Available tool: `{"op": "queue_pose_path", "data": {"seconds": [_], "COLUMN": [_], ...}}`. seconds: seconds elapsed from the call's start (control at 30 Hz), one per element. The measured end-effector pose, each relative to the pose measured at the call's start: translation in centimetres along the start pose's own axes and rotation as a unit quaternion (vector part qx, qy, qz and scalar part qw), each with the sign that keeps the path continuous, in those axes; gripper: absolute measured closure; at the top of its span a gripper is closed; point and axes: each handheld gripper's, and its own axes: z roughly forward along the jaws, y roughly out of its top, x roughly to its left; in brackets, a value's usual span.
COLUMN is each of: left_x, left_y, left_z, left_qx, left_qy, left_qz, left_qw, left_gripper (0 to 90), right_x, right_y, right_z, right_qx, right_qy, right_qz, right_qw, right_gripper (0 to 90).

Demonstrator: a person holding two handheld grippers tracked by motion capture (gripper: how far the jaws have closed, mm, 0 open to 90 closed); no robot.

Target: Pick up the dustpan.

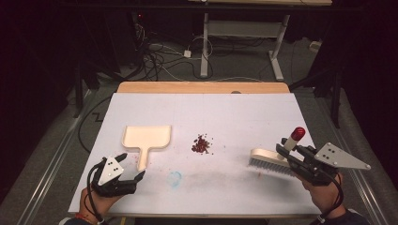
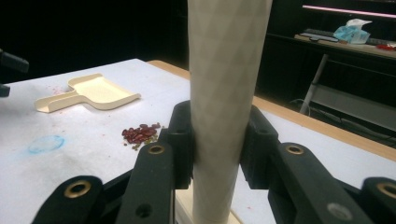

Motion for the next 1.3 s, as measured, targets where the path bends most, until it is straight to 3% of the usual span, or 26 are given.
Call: {"op": "queue_pose_path", "data": {"seconds": [0.13, 0.23, 0.33, 0.47, 0.57, 0.7, 0.73, 0.77, 0.83, 0.93, 1.03, 1.13, 1.23, 1.3], "left_x": [-0.5, -0.5, -0.5, -0.6, -1.0, -0.9, -0.4, -0.4, 0.3, 1.3, 1.5, 1.7, 2.4, 2.6], "left_y": [-0.4, -0.4, -0.7, -0.8, -0.4, 0.4, 0.8, 0.8, 1.2, 1.4, 1.4, 1.6, 1.7, 1.9], "left_z": [-0.2, -0.2, 0.0, -0.3, -0.5, 0.1, 1.2, 1.2, 2.6, 3.8, 5.3, 6.8, 8.1, 8.7], "left_qx": [0.012, 0.006, 0.024, 0.04, 0.045, 0.066, 0.082, 0.082, 0.112, 0.127, 0.143, 0.162, 0.164, 0.155], "left_qy": [0.002, -0.002, -0.009, 0.005, 0.018, 0.018, 0.019, 0.019, 0.029, 0.028, 0.018, 0.032, 0.027, 0.037], "left_qz": [0.009, 0.0, 0.01, -0.014, -0.005, -0.038, -0.065, -0.065, -0.093, -0.145, -0.164, -0.164, -0.182, -0.176], "left_qw": [0.9999, 1.0, 0.9996, 0.9991, 0.9988, 0.9969, 0.9943, 0.9943, 0.9889, 0.9809, 0.9758, 0.9725, 0.9691, 0.9714], "left_gripper": [16.2, 16.0, 16.2, 19.5, 22.7, 22.7, 22.5, 22.4, 22.1, 21.0, 21.0, 21.8, 27.7, 30.0], "right_x": [0.1, 0.2, 0.4, 0.7, 0.8, 0.7, 0.7, 0.8, 0.8, 1.0, 1.0, 1.0, 1.1, 1.1], "right_y": [-0.1, 0.0, 0.2, 0.3, 0.3, 0.3, 0.3, 0.3, 0.3, 0.3, 0.3, 0.2, 0.2, 0.2], "right_z": [0.1, 0.2, 0.4, 0.8, 1.2, 1.2, 1.3, 1.3, 1.4, 1.4, 1.5, 1.7, 1.7, 1.7], "right_qx": [0.002, 0.005, 0.002, 0.006, 0.009, 0.007, 0.008, 0.01, 0.01, 0.012, 0.015, 0.018, 0.021, 0.02], "right_qy": [0.003, 0.002, 0.003, 0.01, 0.016, 0.012, 0.011, 0.011, 0.011, 0.002, 0.001, 0.0, 0.003, 0.004], "right_qz": [-0.002, -0.006, -0.01, -0.014, -0.019, -0.021, -0.019, -0.018, -0.018, -0.023, -0.021, -0.021, -0.021, -0.022], "right_qw": [1.0, 1.0, 0.9999, 0.9998, 0.9996, 0.9997, 0.9997, 0.9997, 0.9997, 0.9997, 0.9997, 0.9996, 0.9995, 0.9995], "right_gripper": [69.8, 69.8, 69.7, 69.7, 69.7, 69.7, 69.7, 69.7, 69.7, 69.6, 69.6, 69.6, 69.6, 69.6]}}
